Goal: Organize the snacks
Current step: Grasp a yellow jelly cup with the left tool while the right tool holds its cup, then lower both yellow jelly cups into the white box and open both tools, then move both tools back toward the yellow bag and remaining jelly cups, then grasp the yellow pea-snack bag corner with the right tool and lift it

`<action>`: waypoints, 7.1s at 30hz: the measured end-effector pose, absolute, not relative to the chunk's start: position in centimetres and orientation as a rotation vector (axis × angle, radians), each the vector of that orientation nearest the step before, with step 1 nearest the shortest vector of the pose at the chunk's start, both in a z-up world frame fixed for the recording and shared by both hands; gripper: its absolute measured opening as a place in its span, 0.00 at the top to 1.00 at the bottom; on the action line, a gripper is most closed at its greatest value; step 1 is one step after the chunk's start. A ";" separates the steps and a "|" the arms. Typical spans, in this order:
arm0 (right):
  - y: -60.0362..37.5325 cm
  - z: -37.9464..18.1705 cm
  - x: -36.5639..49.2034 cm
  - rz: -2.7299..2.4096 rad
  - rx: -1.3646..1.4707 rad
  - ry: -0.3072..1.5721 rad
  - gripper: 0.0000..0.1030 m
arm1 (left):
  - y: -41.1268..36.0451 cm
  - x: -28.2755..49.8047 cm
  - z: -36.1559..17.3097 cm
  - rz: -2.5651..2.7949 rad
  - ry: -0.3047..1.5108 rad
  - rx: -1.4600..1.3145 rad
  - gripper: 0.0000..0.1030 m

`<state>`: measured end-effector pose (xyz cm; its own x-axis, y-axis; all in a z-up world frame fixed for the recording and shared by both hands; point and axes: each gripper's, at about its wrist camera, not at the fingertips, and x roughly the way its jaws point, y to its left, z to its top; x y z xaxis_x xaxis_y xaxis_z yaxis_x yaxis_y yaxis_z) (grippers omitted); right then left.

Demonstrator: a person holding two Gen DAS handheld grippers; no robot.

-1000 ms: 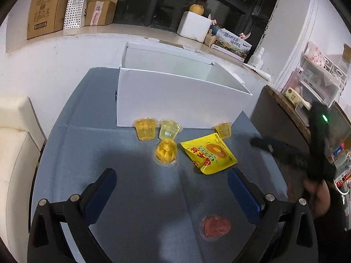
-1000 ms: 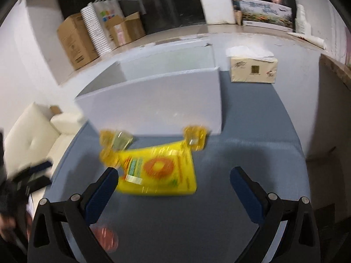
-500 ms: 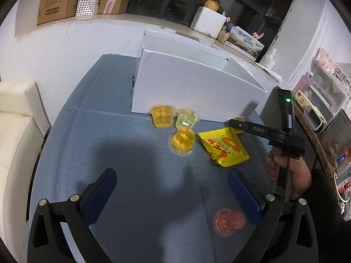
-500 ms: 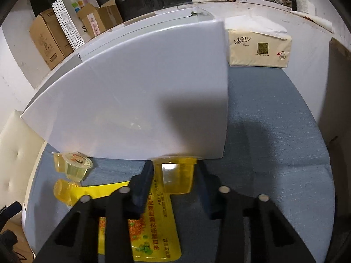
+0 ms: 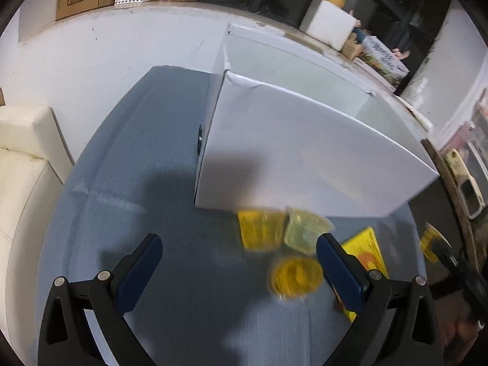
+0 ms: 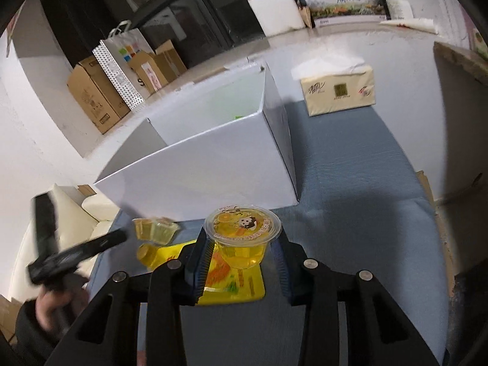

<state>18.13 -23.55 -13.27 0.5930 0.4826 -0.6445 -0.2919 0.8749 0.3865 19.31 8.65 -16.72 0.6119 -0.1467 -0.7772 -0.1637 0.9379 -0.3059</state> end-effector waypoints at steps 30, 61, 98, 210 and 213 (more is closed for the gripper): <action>-21.2 -9.2 15.5 0.577 0.206 0.736 0.60 | 7.4 14.0 -9.1 -0.140 0.693 -0.294 0.60; -13.8 -6.7 31.9 0.492 -0.101 0.806 0.00 | 4.6 29.9 -7.8 -0.153 0.819 -0.090 0.00; -11.6 -17.1 19.0 0.633 -0.097 0.928 0.00 | 7.3 7.7 -9.4 -0.085 0.774 -0.209 0.00; -17.1 -8.2 13.6 0.501 -0.128 0.728 0.89 | 3.4 14.0 -13.4 -0.174 0.864 -0.085 0.89; -17.1 -8.6 13.6 0.505 -0.123 0.735 0.89 | 3.4 13.2 -14.9 -0.145 0.904 -0.058 0.27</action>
<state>13.65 -17.10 -8.55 0.6285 0.3970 -0.6689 -0.4812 0.8741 0.0666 13.17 3.40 -14.92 0.6095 -0.1499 -0.7785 0.1009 0.9887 -0.1113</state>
